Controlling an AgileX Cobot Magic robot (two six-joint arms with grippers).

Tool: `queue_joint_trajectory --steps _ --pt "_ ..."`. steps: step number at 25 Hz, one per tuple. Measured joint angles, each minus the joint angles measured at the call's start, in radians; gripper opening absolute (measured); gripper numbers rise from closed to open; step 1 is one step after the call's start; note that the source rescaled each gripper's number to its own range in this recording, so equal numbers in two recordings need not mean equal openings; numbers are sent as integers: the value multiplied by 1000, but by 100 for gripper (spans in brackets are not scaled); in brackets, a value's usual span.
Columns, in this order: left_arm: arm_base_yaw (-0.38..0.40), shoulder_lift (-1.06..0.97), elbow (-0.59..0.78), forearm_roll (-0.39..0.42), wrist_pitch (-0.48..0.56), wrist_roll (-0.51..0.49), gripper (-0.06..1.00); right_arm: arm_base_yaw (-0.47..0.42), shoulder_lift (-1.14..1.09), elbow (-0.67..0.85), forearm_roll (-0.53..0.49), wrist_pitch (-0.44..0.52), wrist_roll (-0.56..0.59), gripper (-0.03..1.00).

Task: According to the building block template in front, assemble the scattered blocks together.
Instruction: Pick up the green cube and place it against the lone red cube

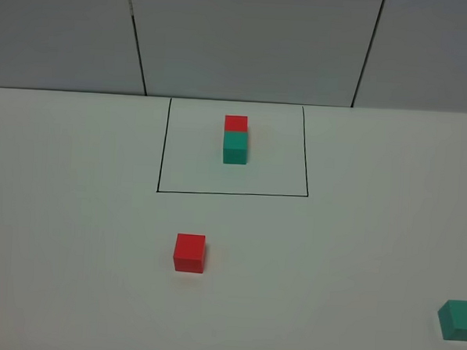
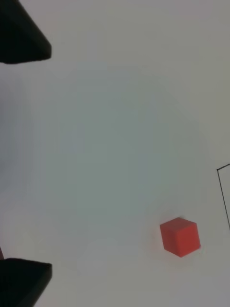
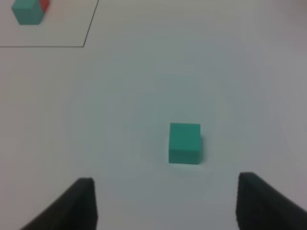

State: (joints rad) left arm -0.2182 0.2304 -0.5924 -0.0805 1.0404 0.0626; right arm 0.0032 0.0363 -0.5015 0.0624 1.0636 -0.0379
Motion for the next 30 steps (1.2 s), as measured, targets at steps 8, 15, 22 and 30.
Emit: queue_joint_trajectory --steps 8,15,22,30 --pt "20 -32 23 -26 -6 -1 94 0 0 0 0 0 0 56" --pt "33 -85 106 -43 -13 -1 94 0 0 0 0 0 0 56" --pt "50 -144 109 -43 -18 -1 93 0 0 0 0 0 0 56" --pt "80 -200 115 -44 -12 -1 92 0 0 0 0 0 0 56"
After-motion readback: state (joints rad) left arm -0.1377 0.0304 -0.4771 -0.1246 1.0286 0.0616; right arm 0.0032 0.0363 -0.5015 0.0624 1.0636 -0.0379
